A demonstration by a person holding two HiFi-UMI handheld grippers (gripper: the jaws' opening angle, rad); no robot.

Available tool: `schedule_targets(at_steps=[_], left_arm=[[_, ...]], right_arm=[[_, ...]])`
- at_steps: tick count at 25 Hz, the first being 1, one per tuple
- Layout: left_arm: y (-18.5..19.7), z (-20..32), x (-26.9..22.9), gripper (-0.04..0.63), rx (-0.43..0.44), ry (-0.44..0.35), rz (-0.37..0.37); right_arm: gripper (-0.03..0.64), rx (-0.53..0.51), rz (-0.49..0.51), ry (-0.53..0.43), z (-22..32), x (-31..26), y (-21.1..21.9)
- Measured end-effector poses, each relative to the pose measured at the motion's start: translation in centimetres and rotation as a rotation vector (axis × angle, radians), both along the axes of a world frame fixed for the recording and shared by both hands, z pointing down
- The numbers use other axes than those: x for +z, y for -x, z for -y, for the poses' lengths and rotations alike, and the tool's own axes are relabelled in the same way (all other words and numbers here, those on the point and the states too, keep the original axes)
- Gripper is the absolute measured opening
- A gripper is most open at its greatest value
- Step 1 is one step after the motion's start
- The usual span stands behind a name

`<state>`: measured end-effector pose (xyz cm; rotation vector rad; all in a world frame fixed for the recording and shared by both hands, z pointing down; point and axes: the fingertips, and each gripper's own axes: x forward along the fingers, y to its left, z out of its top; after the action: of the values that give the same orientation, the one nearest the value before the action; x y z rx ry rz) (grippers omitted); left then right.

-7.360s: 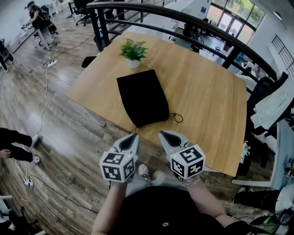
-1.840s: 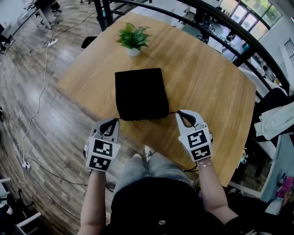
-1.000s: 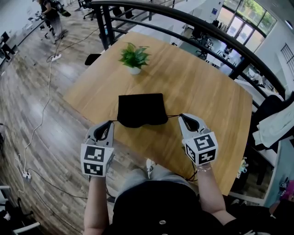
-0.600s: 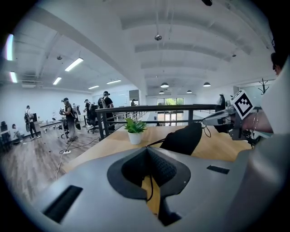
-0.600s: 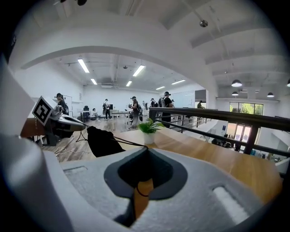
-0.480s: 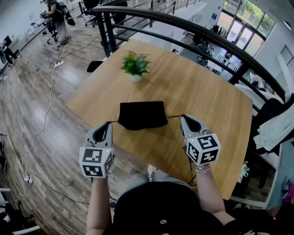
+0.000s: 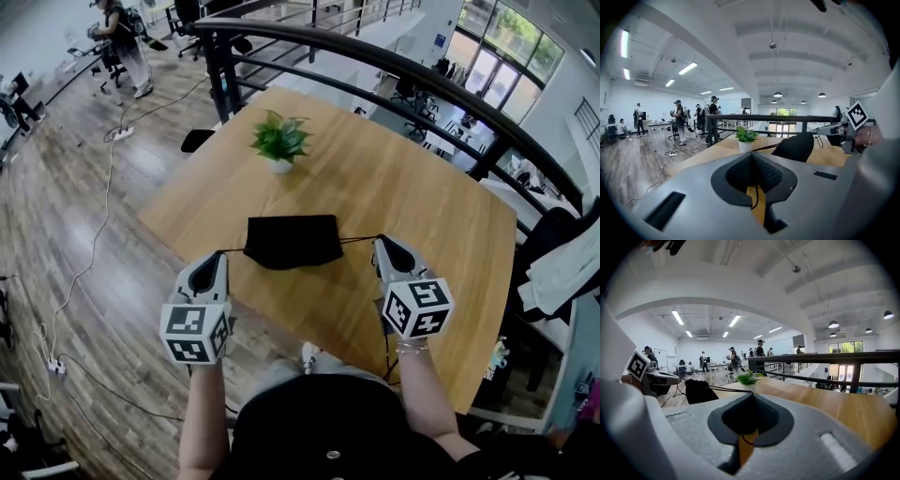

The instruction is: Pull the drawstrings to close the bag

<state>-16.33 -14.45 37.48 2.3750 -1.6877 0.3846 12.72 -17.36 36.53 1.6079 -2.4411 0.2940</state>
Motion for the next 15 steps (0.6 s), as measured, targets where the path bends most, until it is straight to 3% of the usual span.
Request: schedule_targets(at_steps=[15], left_arm=[[0.9,0.1,-1.3,0.015,-0.058,-0.056,-0.048]], right_arm=[[-0.002,0.074,0.039,-0.043,0.1,-1.1,-2.0]])
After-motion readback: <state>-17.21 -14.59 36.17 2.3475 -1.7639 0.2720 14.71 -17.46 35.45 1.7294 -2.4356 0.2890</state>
